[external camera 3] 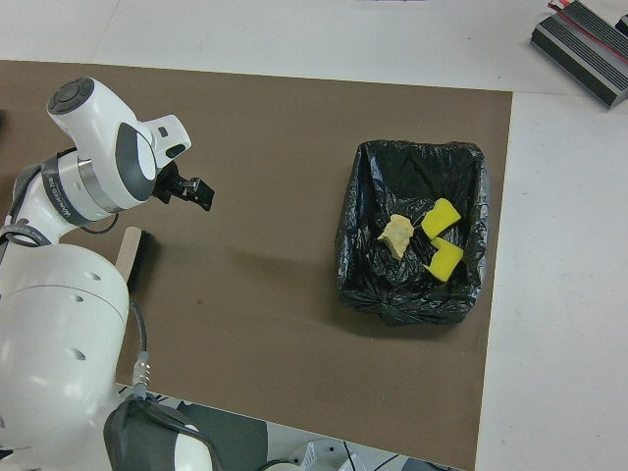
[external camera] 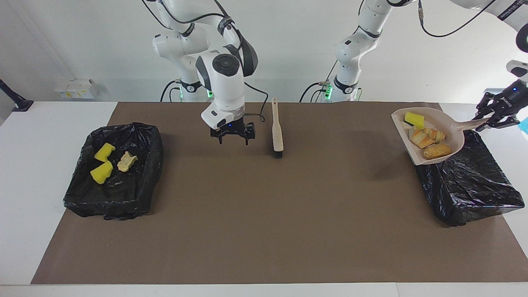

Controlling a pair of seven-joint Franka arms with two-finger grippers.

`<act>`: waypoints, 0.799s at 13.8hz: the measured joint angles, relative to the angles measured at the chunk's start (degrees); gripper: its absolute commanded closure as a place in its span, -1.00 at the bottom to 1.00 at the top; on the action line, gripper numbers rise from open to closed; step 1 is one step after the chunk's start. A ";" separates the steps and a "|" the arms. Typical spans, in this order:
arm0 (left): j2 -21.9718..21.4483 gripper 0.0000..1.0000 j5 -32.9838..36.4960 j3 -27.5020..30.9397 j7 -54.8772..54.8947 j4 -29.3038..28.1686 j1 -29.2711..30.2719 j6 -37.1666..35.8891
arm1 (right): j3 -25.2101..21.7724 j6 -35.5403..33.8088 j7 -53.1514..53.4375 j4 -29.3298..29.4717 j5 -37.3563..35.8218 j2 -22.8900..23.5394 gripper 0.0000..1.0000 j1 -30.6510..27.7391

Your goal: Sweep and dump trash in bin

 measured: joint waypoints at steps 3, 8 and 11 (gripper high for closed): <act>4.41 1.00 0.24 0.12 0.02 7.17 1.34 -0.31 | 0.00 -1.34 -0.69 2.31 -0.09 -0.02 -1.00 -2.51; 7.96 1.00 8.09 0.18 0.02 13.91 1.51 3.31 | -1.07 -6.70 -4.35 8.68 -0.53 -0.65 -1.00 -7.35; 8.26 1.00 17.74 -0.63 0.02 14.42 1.22 8.82 | -8.10 -12.04 -10.81 12.72 -0.49 -3.14 -1.00 -8.00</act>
